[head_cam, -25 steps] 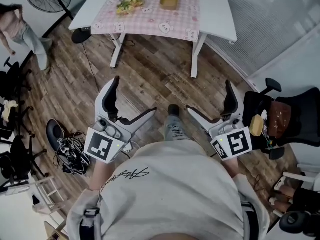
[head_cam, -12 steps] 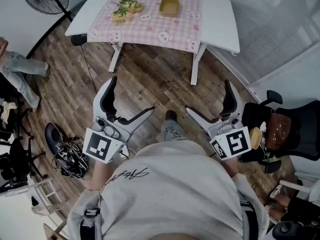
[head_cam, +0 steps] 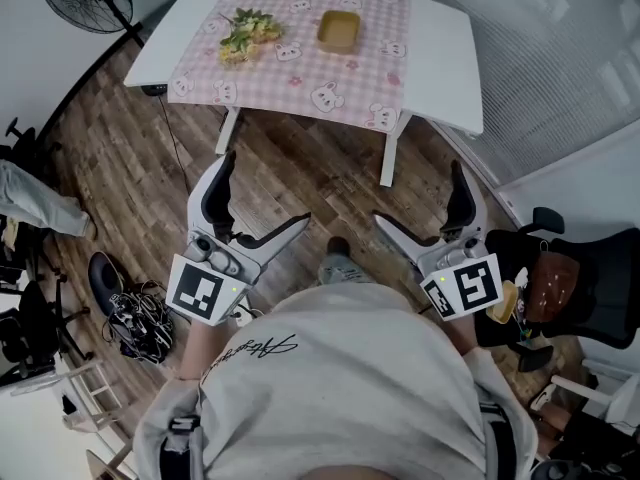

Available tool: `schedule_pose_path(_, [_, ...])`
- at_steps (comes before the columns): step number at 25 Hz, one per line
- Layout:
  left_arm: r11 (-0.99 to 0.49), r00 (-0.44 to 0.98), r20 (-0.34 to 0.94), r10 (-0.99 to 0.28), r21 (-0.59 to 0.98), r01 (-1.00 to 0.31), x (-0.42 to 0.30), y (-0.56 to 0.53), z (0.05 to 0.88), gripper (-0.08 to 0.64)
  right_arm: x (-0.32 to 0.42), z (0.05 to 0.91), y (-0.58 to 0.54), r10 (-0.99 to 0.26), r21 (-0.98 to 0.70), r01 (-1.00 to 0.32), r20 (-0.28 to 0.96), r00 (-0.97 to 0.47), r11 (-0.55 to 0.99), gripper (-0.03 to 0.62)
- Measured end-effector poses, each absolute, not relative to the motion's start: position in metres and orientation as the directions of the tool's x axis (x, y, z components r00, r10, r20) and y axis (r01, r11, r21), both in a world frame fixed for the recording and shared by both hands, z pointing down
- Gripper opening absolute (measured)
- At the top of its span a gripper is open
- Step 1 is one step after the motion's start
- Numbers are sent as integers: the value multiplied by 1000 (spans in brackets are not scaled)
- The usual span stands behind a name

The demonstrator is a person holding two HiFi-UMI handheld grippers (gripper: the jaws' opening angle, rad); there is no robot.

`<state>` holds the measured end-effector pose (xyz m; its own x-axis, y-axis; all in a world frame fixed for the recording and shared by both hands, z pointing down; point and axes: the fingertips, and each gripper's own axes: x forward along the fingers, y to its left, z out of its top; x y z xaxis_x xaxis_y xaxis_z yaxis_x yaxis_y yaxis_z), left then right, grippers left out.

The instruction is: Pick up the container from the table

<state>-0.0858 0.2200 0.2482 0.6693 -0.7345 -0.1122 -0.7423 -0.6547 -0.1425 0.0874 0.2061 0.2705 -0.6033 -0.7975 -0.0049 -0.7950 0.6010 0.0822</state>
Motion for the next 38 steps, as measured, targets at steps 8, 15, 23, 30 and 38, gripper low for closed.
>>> schedule_pose_path(8, [-638,655,-119,-746,-155,-754,-79,163,240,500,96,264,146,-788,86,-785,-7,-616,613,589])
schedule_pose_path(15, [-630,647,-121,-753,-155,-761,-71,120,236,500,102,260,100,-776,85,-773,-8,-631,628,589])
schedule_pose_path(23, [-607,627,-129,-768,-165,-777,-63,85,235,500,108,259,58,-753,84,-752,-18,-657,654,589])
schedule_pose_path(30, [-612,630,-129,-766,-150,-776,-58,66,237,500,113,262,37,-752,53,-751,-18,-659,658,588])
schedule_pose_path(38, [-625,640,-120,-759,-140,-768,-69,60,235,500,102,263,38,-752,43,-751,-8,-660,659,588])
